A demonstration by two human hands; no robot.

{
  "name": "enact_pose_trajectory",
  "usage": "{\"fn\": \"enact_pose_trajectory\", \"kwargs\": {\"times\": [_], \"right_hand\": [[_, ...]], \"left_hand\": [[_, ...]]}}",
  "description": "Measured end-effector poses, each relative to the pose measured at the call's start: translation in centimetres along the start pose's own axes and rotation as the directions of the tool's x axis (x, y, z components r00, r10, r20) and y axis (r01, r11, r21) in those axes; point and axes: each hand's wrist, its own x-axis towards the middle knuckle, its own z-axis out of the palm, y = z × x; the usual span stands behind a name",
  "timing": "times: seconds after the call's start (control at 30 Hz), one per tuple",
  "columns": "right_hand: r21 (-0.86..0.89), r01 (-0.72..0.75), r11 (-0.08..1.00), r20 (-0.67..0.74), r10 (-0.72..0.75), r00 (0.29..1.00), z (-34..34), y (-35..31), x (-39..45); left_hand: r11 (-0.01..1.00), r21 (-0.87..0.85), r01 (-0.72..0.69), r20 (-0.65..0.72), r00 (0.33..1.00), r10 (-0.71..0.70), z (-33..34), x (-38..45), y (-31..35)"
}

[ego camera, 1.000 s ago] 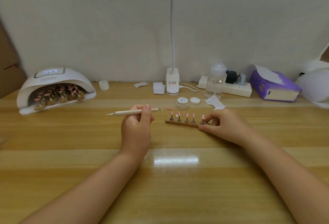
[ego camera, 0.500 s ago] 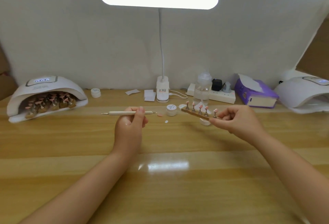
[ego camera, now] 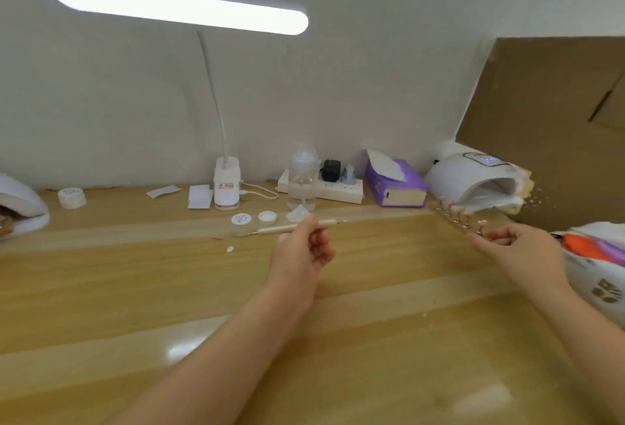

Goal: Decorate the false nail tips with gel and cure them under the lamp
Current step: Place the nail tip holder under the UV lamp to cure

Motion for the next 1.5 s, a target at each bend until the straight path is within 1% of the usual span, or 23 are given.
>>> {"fn": "enact_pose_trajectory", "kwargs": {"times": [0.07, 0.1, 0.13, 0.17, 0.2, 0.23, 0.27, 0.37, 0.43, 0.57, 0.7, 0.87, 0.97, 1.13, 1.27, 1.5], "right_hand": [[-0.034, -0.040, 0.999, -0.038, 0.039, 0.999, -0.4, 1.3, 1.0], [-0.049, -0.059, 0.997, -0.051, 0.056, 0.997, -0.4, 1.9, 1.4], [-0.065, -0.074, 0.995, -0.061, 0.070, 0.996, -0.3, 2.3, 1.9], [-0.080, -0.086, 0.993, -0.068, 0.081, 0.994, 0.0, 2.7, 2.3], [-0.090, -0.097, 0.991, -0.076, 0.090, 0.993, 0.2, 3.1, 2.8], [-0.096, -0.111, 0.989, -0.087, 0.103, 0.991, 0.6, 3.4, 3.4], [-0.101, -0.128, 0.987, -0.100, 0.118, 0.988, 0.9, 3.6, 4.0], [-0.104, -0.200, 0.974, -0.128, 0.187, 0.974, 2.0, 4.3, 5.7], [-0.113, -0.252, 0.961, -0.127, 0.238, 0.963, 2.7, 4.7, 6.8], [-0.078, -0.322, 0.943, -0.138, 0.310, 0.941, 3.9, 5.4, 8.7], [-0.055, -0.368, 0.928, -0.142, 0.357, 0.923, 5.0, 5.6, 10.3], [-0.048, -0.408, 0.912, -0.156, 0.396, 0.905, 5.7, 6.0, 12.0], [-0.070, -0.419, 0.905, -0.158, 0.405, 0.901, 6.0, 6.3, 12.6], [-0.105, -0.344, 0.933, -0.201, 0.319, 0.926, 6.0, 6.9, 12.7], [-0.109, -0.316, 0.943, -0.228, 0.285, 0.931, 5.8, 7.3, 13.0], [-0.285, -0.210, 0.935, -0.194, 0.158, 0.968, 5.6, 8.0, 13.8]], "left_hand": [[0.996, -0.074, 0.044, 0.020, 0.999, -0.043, 2.1, 0.8, -1.1], [0.997, -0.069, 0.032, 0.012, 0.999, -0.031, 2.8, 1.1, -1.6], [1.000, -0.029, -0.003, -0.004, 1.000, 0.003, 3.2, 1.4, -2.1], [0.996, 0.061, -0.059, -0.017, 0.998, 0.060, 3.2, 1.5, -2.5], [0.973, 0.191, -0.127, -0.007, 0.991, 0.131, 3.1, 1.5, -3.0], [0.925, 0.325, -0.196, 0.035, 0.980, 0.195, 2.8, 1.4, -3.3], [0.870, 0.420, -0.258, 0.090, 0.966, 0.243, 2.5, 1.2, -3.6], [0.771, 0.522, -0.365, 0.214, 0.931, 0.295, 2.1, 0.9, -4.0], [0.717, 0.575, -0.394, 0.237, 0.919, 0.315, 2.0, 0.9, -4.2], [0.697, 0.601, -0.391, 0.195, 0.917, 0.347, 1.7, 1.5, -4.4], [0.710, 0.582, -0.397, 0.138, 0.908, 0.395, 1.5, 2.5, -4.3], [0.687, 0.597, -0.413, 0.155, 0.900, 0.407, 1.5, 2.7, -4.5], [0.687, 0.601, -0.409, 0.135, 0.899, 0.417, 1.4, 2.8, -4.6], [0.704, 0.593, -0.392, 0.108, 0.905, 0.412, 1.4, 2.9, -4.6], [0.705, 0.596, -0.386, 0.105, 0.907, 0.408, 1.4, 2.6, -4.5], [0.734, 0.568, -0.373, 0.060, 0.908, 0.415, 1.5, 2.5, -4.2]]}}
